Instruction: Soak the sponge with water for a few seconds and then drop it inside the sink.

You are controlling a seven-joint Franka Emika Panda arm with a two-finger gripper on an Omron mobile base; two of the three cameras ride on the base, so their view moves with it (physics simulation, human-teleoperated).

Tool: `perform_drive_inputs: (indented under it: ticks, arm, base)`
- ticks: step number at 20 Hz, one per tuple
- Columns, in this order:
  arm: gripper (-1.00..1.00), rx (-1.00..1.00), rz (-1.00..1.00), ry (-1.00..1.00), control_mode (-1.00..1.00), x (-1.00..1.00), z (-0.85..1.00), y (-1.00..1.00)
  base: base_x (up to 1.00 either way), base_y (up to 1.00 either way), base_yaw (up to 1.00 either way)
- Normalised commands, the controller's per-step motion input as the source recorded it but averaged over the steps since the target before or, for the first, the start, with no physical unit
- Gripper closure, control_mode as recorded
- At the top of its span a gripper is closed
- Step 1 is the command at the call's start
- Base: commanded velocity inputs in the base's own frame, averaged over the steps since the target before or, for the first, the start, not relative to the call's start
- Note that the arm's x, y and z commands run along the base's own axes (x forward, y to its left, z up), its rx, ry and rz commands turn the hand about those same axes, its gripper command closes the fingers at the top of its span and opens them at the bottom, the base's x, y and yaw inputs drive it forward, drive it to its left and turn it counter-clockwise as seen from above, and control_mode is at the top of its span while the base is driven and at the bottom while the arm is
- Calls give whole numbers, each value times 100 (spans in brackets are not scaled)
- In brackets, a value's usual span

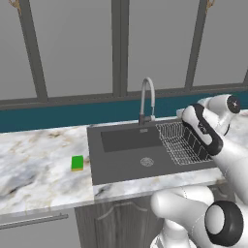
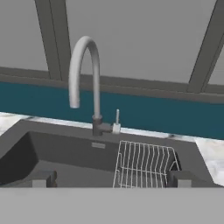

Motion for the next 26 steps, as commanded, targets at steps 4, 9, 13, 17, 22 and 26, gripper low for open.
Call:
perform_drive_inputs:
  ticks: [4, 9, 13, 17, 22, 26]
  arm:
    - [-100, 6, -7, -18, -100, 9, 0, 0]
    - [-100, 2, -2, -17, -100, 4, 0, 0]
    - [-100, 0, 0, -12, -100, 7, 0, 0]
    - [-100, 0, 1, 0, -100, 12, 0, -4]
    - [-100, 0, 5, 1, -100, 0, 2, -1]
    - [-100, 1, 9, 0, -100, 0, 2, 0]
  base:
    - [0, 0, 0]
    - [0, 0, 0]
    - [0, 0, 0]
    - [0, 0, 0]
    - [0, 0, 0]
    - [0, 0, 0]
